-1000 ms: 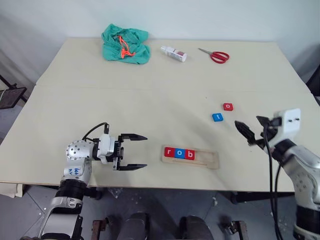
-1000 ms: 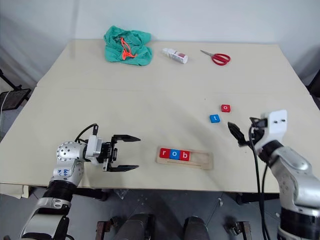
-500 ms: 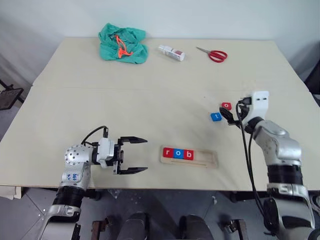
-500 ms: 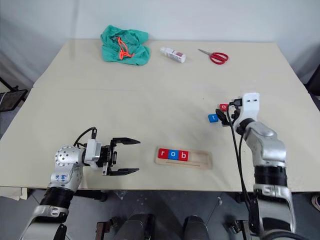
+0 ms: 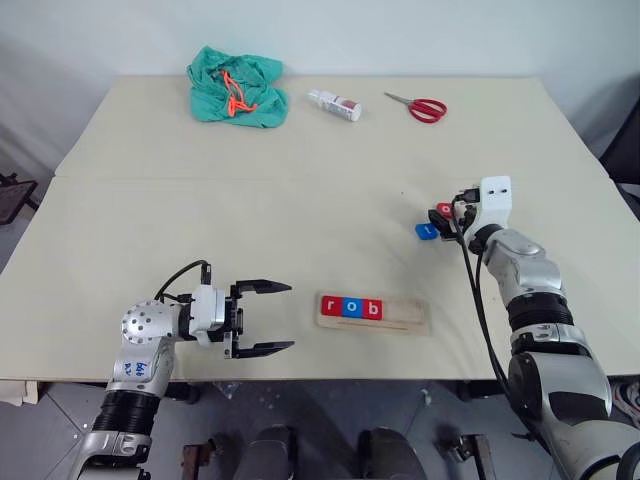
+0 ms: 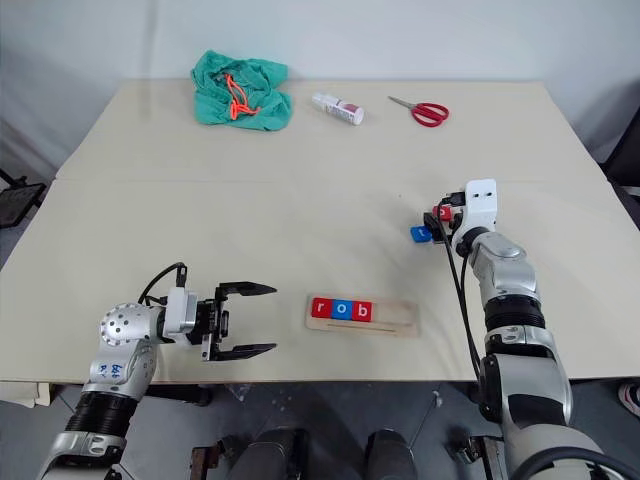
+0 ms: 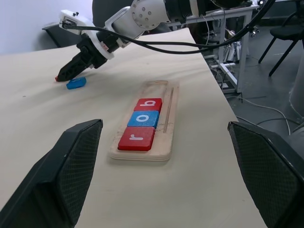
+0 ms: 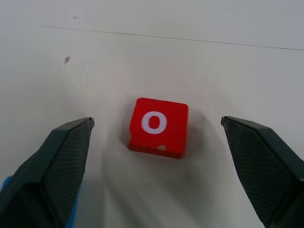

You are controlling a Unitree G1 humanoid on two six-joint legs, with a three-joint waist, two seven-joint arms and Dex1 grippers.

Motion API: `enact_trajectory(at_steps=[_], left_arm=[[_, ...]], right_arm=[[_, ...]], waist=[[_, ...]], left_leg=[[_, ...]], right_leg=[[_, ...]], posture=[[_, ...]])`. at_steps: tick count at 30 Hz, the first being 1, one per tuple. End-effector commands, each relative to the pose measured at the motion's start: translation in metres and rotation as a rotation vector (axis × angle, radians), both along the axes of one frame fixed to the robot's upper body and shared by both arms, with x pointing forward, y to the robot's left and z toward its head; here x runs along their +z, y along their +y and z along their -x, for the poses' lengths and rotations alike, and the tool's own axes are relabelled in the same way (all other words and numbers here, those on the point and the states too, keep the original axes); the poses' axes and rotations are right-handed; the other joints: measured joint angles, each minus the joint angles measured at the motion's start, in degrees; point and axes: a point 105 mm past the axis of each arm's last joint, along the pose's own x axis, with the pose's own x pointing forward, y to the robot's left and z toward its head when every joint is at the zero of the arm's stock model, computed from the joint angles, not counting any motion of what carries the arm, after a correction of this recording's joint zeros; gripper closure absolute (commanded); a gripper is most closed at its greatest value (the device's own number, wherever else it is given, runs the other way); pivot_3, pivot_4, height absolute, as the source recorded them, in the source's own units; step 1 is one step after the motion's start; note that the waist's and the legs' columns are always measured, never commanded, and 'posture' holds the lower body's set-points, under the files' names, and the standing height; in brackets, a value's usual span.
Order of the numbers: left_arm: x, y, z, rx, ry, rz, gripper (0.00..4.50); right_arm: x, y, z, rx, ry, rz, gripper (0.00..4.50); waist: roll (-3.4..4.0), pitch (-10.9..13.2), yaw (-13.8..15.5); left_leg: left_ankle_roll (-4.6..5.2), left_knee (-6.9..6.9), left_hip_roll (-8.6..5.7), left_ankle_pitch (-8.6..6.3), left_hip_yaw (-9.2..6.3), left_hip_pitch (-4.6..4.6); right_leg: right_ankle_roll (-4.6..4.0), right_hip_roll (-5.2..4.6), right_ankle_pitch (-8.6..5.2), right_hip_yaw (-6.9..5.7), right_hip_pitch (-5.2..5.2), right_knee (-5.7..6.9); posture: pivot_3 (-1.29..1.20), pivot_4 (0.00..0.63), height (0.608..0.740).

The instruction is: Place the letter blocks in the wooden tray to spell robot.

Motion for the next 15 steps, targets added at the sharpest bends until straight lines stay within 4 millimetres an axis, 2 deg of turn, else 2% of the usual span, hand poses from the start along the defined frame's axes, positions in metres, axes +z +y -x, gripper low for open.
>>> enact_trajectory(at_steps=[1, 5, 7, 11, 15], left_arm=[[0.008, 0.002, 0.003, 0.01, -0.032, 0.012, 0.0], [0.009, 0.002, 0.002, 0.017, -0.036, 0.013, 0.0], [0.009, 0.002, 0.002, 0.021, -0.037, 0.012, 0.0], [0.01, 0.003, 0.002, 0.025, -0.039, 0.012, 0.0], [0.01, 0.002, 0.0, 0.029, -0.042, 0.013, 0.0]], right_arm=[[0.003, 0.0, -0.004, -0.015, -0.021, -0.007, 0.02], [-0.009, 0.003, -0.007, -0.033, 0.024, -0.026, 0.02], [-0.009, 0.005, -0.007, -0.029, 0.022, -0.026, 0.39], [-0.009, 0.006, -0.008, -0.025, 0.016, -0.022, 1.57], [-0.003, 0.008, -0.008, -0.015, -0.009, -0.015, 3.0]], waist=[[0.0, 0.0, 0.0], [0.0, 0.0, 0.0], [0.01, 0.0, 0.0], [0.01, 0.0, 0.0], [0.01, 0.0, 0.0]], left_leg=[[0.0, 0.01, 0.01, 0.0, 0.0, 0.0], [0.0, 0.03, 0.01, 0.0, 0.02, 0.01], [0.0, 0.03, 0.02, 0.0, 0.01, 0.02], [0.0, 0.03, 0.02, 0.0, 0.01, 0.02], [0.0, 0.04, 0.02, 0.0, 0.02, 0.02]], right_leg=[[0.0, 0.0, 0.0, 0.0, 0.0, 0.0], [0.0, 0.01, 0.0, 0.02, 0.01, 0.0], [0.0, 0.01, 0.0, 0.02, 0.01, 0.0], [0.0, 0.01, 0.0, 0.02, 0.02, 0.0], [0.0, 0.01, 0.0, 0.03, 0.02, 0.0]], posture=[[0.0, 0.15, 0.74], [0.0, 0.15, 0.74], [0.0, 0.15, 0.74], [0.0, 0.15, 0.74], [0.0, 0.15, 0.74]])
